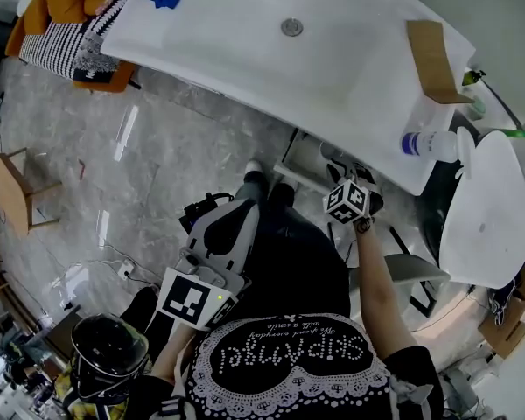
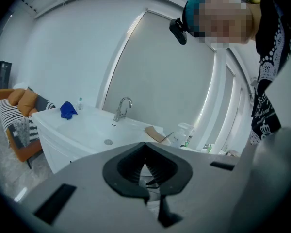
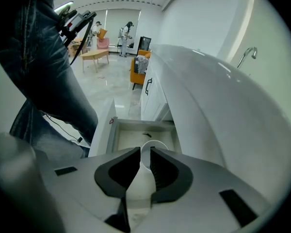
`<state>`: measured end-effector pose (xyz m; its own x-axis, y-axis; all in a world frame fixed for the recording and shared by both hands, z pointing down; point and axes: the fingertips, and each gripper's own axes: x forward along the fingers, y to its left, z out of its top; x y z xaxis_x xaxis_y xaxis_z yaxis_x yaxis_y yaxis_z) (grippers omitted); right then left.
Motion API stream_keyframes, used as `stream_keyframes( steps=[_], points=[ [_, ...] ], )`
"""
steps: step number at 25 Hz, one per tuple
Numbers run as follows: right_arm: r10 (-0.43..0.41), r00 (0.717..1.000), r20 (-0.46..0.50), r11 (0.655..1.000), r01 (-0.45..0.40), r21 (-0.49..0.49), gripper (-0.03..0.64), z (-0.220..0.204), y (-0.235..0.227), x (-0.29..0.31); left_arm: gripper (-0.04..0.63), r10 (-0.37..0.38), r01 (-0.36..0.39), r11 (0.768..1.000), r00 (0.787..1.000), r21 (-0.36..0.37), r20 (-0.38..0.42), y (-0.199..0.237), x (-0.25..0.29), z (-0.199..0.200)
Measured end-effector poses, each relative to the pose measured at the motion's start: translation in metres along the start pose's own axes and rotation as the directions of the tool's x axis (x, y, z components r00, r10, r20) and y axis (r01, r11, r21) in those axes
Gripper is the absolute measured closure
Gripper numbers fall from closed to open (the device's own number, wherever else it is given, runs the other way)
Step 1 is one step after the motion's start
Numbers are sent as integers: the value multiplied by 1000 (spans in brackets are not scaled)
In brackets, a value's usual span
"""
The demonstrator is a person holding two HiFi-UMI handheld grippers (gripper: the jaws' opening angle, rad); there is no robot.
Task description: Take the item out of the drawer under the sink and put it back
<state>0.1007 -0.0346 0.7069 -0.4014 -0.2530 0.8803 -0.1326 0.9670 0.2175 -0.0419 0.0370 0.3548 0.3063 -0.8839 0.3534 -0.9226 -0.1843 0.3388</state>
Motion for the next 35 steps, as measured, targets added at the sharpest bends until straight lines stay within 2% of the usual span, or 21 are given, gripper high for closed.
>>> stream_keyframes(
  steps=[16, 20, 24, 29, 35],
  points=[
    [86, 993, -84, 996, -84, 27, 548, -13, 11, 51, 591, 29, -30, 1000, 998, -9, -48, 15, 1, -6],
    [78, 993, -92, 996, -73, 50, 548, -18, 14, 63, 591, 27, -28, 1000, 997, -13, -65, 14, 4, -13],
    [67, 992, -107, 997, -62, 51, 548, -22, 14, 70, 591, 13, -13, 1000, 999, 4, -40, 15, 3, -12],
    [70, 990, -122, 995, -62, 72, 548, -26, 12, 79, 591, 34, -37, 999, 995, -27, -97, 21, 2, -19],
    [74, 989, -129, 996, -66, 58, 548, -29, 10, 87, 591, 42, -46, 998, 993, -36, -115, 23, 1, -25]
  ],
)
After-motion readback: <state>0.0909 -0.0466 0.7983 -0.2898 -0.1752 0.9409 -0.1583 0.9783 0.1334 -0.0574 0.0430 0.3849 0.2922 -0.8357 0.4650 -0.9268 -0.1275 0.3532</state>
